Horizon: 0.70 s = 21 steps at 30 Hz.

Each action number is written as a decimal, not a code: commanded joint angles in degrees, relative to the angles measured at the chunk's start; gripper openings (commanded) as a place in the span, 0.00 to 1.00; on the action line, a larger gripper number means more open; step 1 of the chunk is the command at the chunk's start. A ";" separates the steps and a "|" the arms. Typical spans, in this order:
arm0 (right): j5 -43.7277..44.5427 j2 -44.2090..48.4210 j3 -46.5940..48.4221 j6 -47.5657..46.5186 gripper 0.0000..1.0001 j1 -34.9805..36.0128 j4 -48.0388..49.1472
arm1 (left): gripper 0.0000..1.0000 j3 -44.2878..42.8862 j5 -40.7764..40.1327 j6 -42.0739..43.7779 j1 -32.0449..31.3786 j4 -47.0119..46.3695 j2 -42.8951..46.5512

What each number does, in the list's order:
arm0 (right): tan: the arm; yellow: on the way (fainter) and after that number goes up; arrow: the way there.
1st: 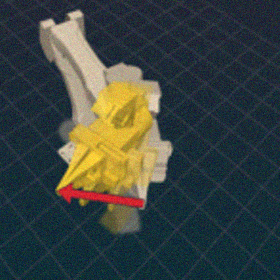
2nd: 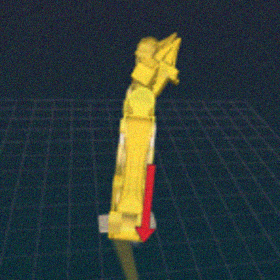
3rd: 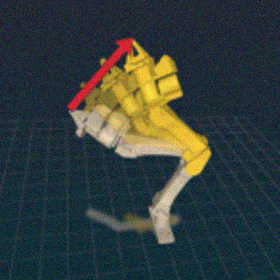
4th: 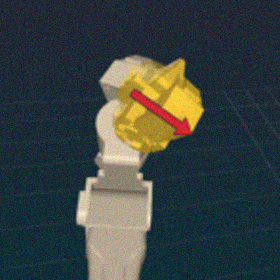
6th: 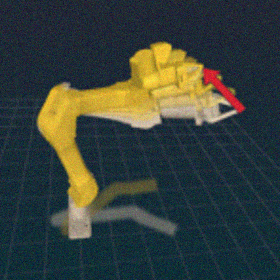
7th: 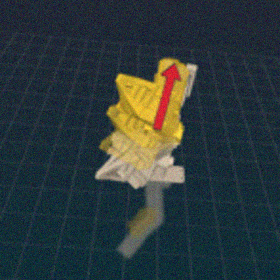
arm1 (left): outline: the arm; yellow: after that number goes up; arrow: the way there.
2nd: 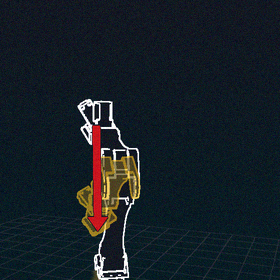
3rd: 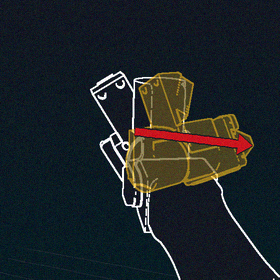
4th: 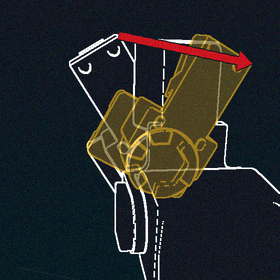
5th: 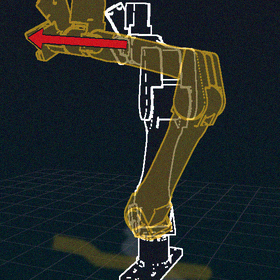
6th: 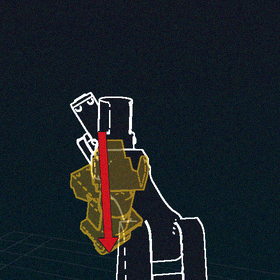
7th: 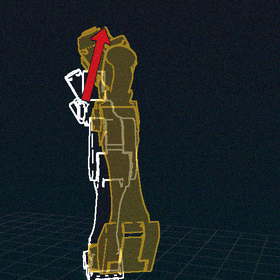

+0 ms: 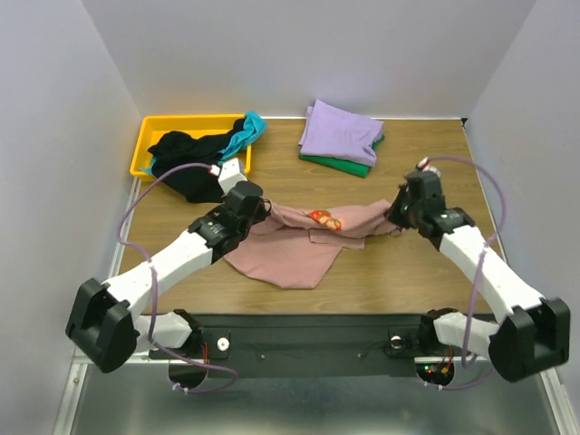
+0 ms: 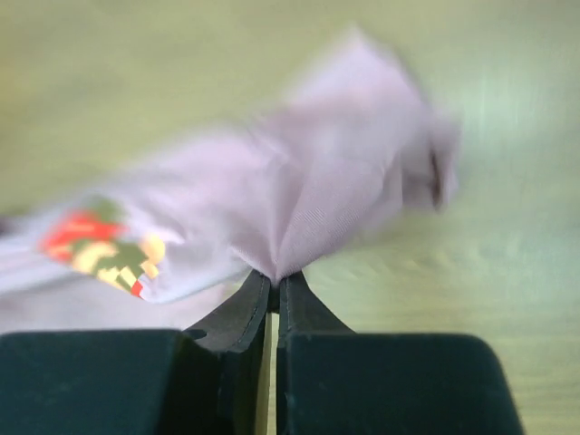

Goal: Fold and stack the t-shirts
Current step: Flatten the tshirt out

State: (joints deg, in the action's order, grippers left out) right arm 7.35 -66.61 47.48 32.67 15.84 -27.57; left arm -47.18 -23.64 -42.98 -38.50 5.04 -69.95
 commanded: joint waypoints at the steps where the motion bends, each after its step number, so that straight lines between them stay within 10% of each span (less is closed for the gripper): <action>1: 5.02 8.32 15.84 -2.87 0.00 0.16 -2.29 | 0.00 -8.87 -5.27 3.69 0.36 0.23 8.33; 13: 18.84 4.73 57.68 -9.19 0.00 0.07 -12.41 | 0.00 -29.10 -6.43 16.08 0.27 2.26 24.93; 21: 17.17 9.47 63.17 -10.51 0.00 0.16 -14.88 | 0.00 -29.20 -4.49 15.83 0.27 2.43 34.61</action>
State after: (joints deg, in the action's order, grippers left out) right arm 22.22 -59.61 108.29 24.16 15.88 -41.47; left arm -75.05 -27.64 -28.75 -38.50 8.82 -37.39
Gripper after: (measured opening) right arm 0.047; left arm 0.018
